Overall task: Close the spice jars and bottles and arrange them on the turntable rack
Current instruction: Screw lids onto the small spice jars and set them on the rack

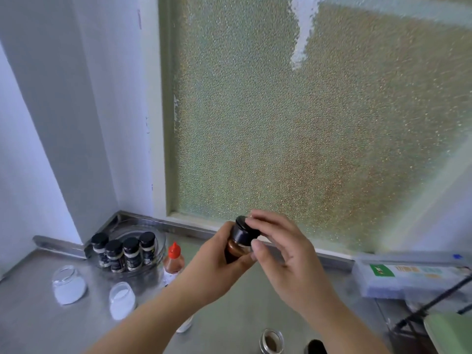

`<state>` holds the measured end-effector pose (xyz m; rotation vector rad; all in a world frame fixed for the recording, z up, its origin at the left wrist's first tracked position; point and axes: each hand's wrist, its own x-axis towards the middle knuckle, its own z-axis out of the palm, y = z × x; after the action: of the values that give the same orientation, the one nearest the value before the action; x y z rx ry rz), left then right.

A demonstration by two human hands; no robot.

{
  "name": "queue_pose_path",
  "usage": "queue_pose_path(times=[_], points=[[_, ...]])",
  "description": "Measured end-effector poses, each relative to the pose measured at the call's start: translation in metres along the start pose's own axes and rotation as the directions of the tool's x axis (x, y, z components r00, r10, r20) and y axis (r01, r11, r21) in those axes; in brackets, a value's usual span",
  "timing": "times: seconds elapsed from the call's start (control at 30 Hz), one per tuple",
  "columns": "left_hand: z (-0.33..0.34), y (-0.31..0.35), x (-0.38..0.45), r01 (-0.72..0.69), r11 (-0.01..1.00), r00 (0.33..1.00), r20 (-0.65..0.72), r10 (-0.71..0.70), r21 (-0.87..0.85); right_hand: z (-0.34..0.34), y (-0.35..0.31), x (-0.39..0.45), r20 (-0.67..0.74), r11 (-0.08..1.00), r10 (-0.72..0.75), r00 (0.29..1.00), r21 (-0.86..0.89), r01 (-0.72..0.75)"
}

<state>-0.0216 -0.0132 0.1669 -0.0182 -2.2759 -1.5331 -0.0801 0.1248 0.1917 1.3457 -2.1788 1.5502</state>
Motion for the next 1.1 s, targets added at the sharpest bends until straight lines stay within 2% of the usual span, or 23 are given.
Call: queue_pose_path(times=[0.07, 0.23, 0.33, 0.4, 0.47, 0.6, 0.7, 0.83, 1.0, 1.07, 1.1], points=[[0.001, 0.002, 0.002, -0.012, 1.000, 1.000, 0.027, 0.013, -0.013, -0.003, 0.001, -0.001, -0.015, 0.992, -0.070, 0.997, -0.110, 0.068], [0.002, 0.003, 0.006, -0.015, 0.999, 0.998, 0.069, 0.012, 0.046, -0.012, 0.003, 0.004, 0.052, 0.987, -0.059, 0.997, -0.143, 0.066], [-0.002, 0.004, 0.008, -0.022, 0.987, 0.992, 0.129, 0.001, 0.158, -0.026, 0.002, 0.013, 0.213, 0.993, 0.010, 0.977, -0.116, 0.015], [-0.006, 0.005, 0.009, -0.041, 0.963, 0.986, 0.169, -0.005, 0.268, -0.037, 0.001, 0.022, 0.377, 0.979, 0.075, 0.923, -0.202, 0.003], [-0.008, 0.008, 0.008, -0.028, 0.952, 0.982, 0.189, -0.031, 0.304, -0.042, 0.000, 0.029, 0.472, 0.958, 0.144, 0.870, -0.286, -0.003], [-0.013, 0.009, 0.000, 0.079, 0.951, 0.966, 0.214, -0.148, 0.299, -0.037, -0.002, 0.029, 0.476, 0.938, 0.203, 0.856, -0.344, -0.031], [-0.017, 0.003, -0.003, 0.059, 0.920, 0.965, 0.213, -0.151, 0.387, -0.036, 0.000, 0.024, 0.465, 0.922, 0.277, 0.841, -0.375, -0.096], [-0.019, 0.005, -0.003, 0.022, 0.908, 0.974, 0.196, -0.114, 0.417, -0.035, 0.000, 0.020, 0.434, 0.896, 0.414, 0.800, -0.349, -0.274], [-0.011, 0.010, -0.003, -0.048, 0.918, 0.980, 0.196, -0.033, 0.394, -0.034, -0.007, 0.017, 0.424, 0.799, 0.592, 0.685, -0.200, -0.567], [-0.007, 0.011, -0.002, -0.022, 0.935, 0.983, 0.179, -0.045, 0.355, -0.038, -0.007, 0.017, 0.404, 0.791, 0.608, 0.683, -0.241, -0.562], [-0.007, 0.011, -0.002, -0.004, 0.941, 0.984, 0.169, -0.057, 0.338, -0.043, -0.005, 0.018, 0.399, 0.811, 0.585, 0.706, -0.283, -0.512]])
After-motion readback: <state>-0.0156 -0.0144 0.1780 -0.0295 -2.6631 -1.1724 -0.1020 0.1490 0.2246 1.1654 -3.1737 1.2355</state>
